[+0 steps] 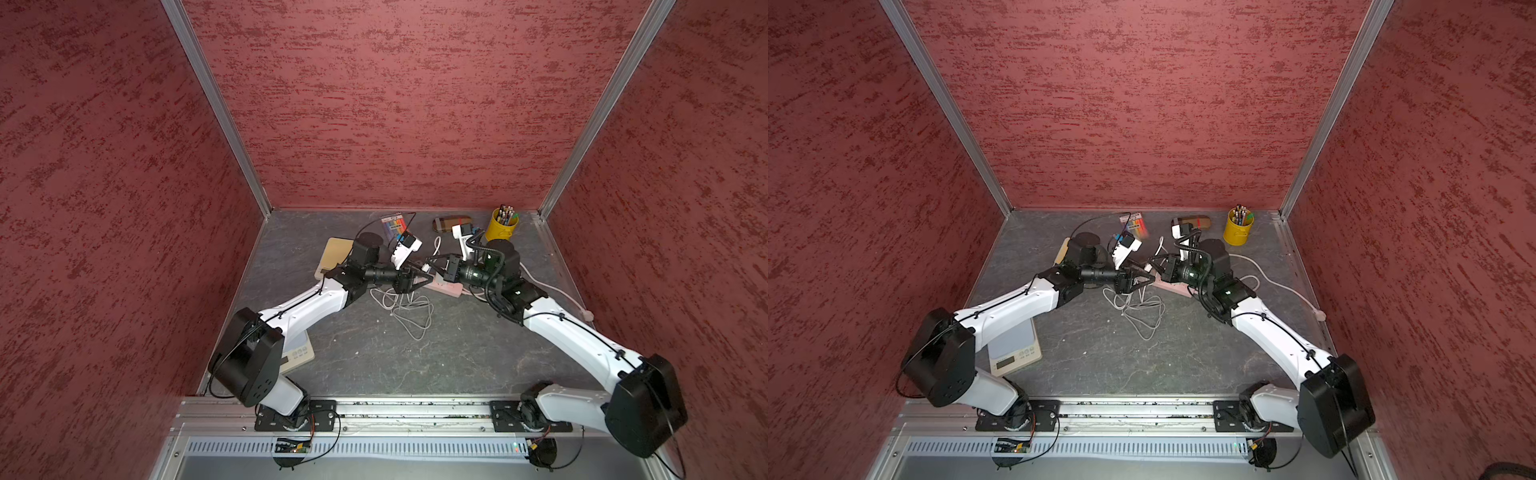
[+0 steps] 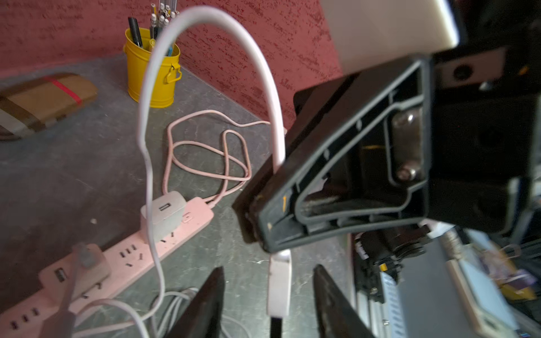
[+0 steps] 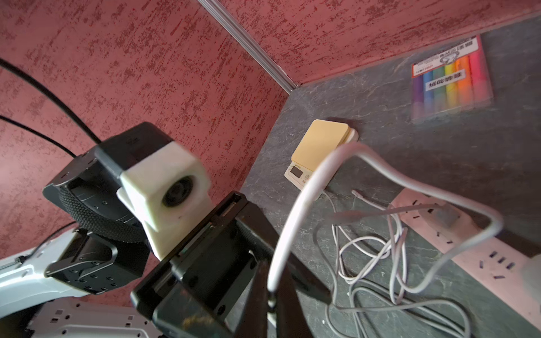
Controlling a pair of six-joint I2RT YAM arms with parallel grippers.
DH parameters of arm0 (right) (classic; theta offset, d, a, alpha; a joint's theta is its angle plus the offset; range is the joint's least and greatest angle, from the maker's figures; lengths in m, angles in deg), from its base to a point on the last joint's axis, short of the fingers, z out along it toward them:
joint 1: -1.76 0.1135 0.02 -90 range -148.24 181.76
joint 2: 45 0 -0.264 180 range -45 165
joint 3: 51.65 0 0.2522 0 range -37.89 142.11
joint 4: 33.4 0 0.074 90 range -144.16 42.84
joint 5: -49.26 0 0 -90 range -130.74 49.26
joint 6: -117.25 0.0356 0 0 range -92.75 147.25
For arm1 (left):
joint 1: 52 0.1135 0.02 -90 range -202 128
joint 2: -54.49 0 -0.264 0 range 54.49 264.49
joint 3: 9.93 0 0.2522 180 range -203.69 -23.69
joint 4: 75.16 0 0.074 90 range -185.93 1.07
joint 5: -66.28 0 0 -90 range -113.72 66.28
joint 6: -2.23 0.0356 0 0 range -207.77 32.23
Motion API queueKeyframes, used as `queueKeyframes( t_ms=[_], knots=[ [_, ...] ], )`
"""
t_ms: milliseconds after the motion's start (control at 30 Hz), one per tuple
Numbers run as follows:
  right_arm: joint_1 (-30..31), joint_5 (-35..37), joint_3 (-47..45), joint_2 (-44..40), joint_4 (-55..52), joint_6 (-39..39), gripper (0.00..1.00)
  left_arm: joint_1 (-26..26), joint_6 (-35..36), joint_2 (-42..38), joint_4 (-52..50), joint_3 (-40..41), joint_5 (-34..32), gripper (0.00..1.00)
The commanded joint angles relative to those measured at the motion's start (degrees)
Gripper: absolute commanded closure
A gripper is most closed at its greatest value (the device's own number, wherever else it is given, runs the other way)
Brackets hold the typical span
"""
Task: Charge the electronic scale
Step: Adjust the charging cable at the center of the board.
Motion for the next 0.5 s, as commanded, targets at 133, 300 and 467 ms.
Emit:
queueKeyframes(
  t_ms=[133,300,467],
  knots=[
    [-0.70,15.62,2.73,-3.22,-5.67,-21.44,1.00,1.05,2.66,-5.86,-0.44,3.96,-5.93,0.36],
    [-2.82,21.03,0.84,-0.58,-2.27,-31.38,1.00,3.14,1.23,-7.85,1.21,7.56,-6.81,0.35],
    [-5.79,21.51,0.49,3.71,1.29,-34.18,1.00,4.77,0.16,-7.12,3.03,9.66,-6.67,0.35]
  ],
)
